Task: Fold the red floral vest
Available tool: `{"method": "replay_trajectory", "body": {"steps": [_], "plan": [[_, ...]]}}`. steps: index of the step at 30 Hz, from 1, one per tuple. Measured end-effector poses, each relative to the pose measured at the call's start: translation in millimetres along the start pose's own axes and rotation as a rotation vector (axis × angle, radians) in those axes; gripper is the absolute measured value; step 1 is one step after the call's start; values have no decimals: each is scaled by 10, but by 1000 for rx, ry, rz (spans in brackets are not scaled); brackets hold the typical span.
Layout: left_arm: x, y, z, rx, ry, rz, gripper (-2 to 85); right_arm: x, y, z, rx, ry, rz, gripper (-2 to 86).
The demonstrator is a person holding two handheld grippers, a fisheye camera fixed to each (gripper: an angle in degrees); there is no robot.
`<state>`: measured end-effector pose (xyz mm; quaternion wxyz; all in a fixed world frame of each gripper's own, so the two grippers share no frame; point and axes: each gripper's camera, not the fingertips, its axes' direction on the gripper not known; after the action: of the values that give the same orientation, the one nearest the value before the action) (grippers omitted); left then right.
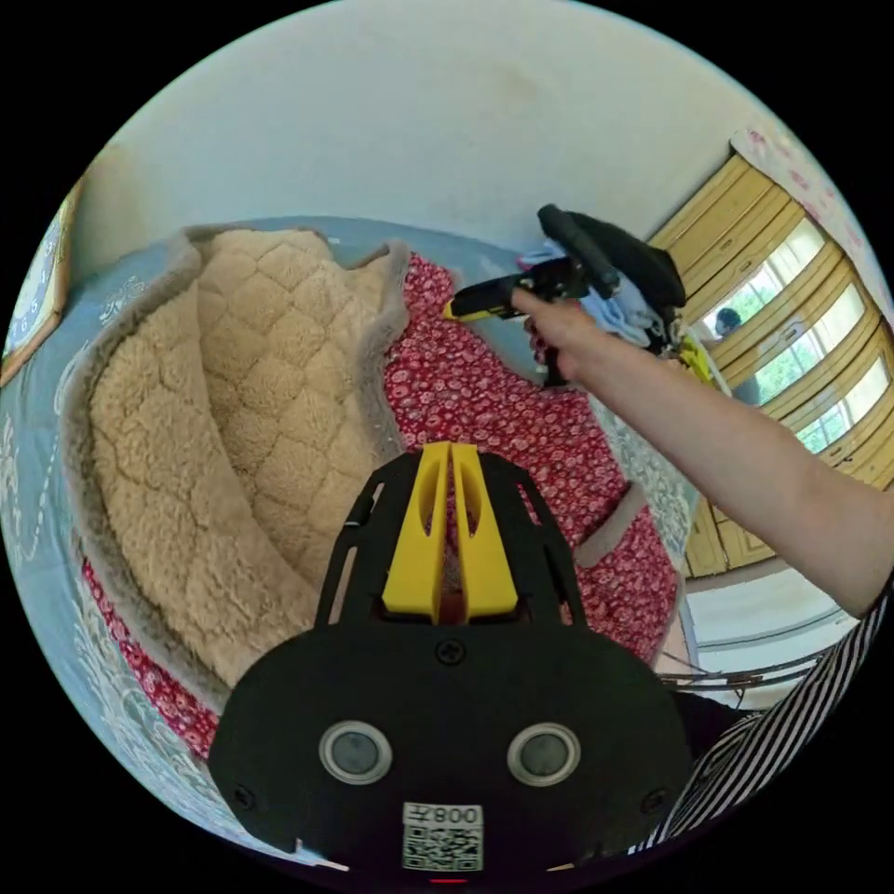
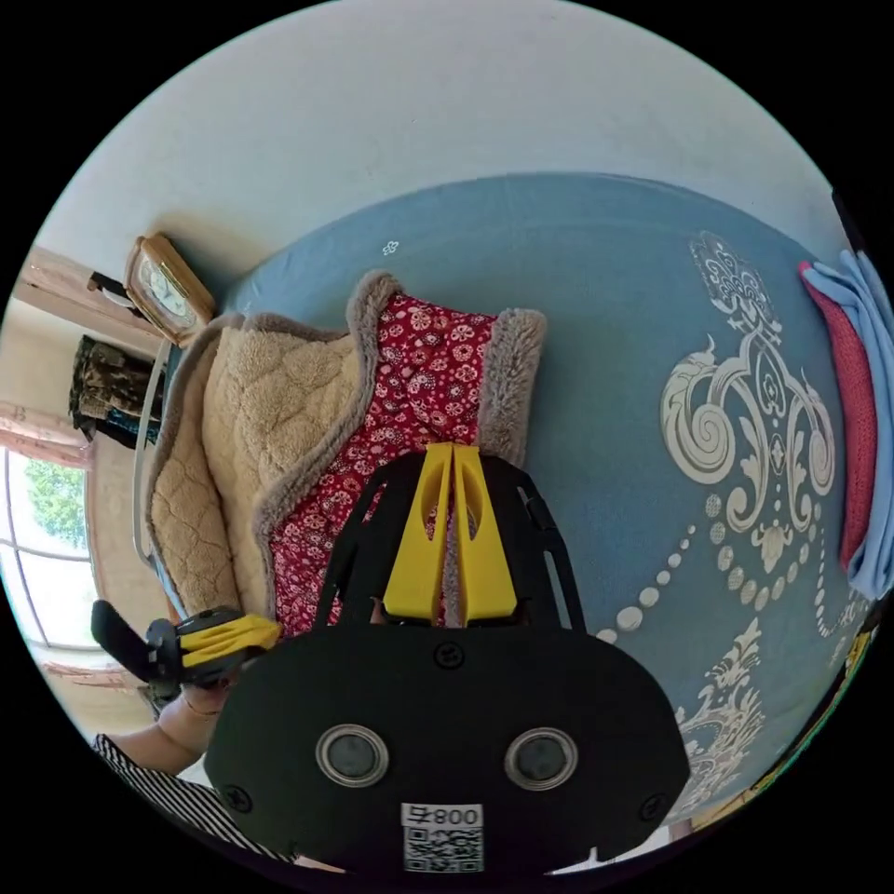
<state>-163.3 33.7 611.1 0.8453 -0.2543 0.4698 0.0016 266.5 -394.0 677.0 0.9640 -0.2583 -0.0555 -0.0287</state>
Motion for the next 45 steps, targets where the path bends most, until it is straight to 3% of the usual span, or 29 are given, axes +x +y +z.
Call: {"method": "replay_trajectory", "body": {"steps": [1,2,7,10,12,17,21,24,28,32,41,45], "plan": [[-42,-67,205,-127,-2,0,3,-26,-1,-39,7,-4,-12,0],[-65,-69,122,-52,18,-8,3,-87,-2,-113,35,12,-43,0],[-54,-106,-35,-11,4,11,2,-331,-174,-373,216,-15,-127,1],[-64,-140,-16,-21,-9,25,3,-306,-504,35,17,145,-98,2],[-54,-149,-105,0,-25,37,5,-201,-545,30,61,57,-31,3],[-4,105,-917,284,54,80,24,-377,-455,-253,132,43,-118,10],[-135,469,-1415,391,-1,15,71,-729,-328,-419,190,-39,-270,36],[-421,739,-1560,349,-55,-139,104,-1008,-400,-398,168,-106,-367,68],[-771,917,-1444,217,19,-264,115,-1099,-676,-254,81,-244,-353,90],[-873,846,-1244,122,176,-258,96,-1334,-659,-285,92,-369,-434,92],[-900,769,-1421,143,196,-226,40,-1717,-1160,204,-103,-357,-366,75],[-891,759,-1631,200,217,-179,35,-1778,-1229,227,-136,-540,-365,39]]}}
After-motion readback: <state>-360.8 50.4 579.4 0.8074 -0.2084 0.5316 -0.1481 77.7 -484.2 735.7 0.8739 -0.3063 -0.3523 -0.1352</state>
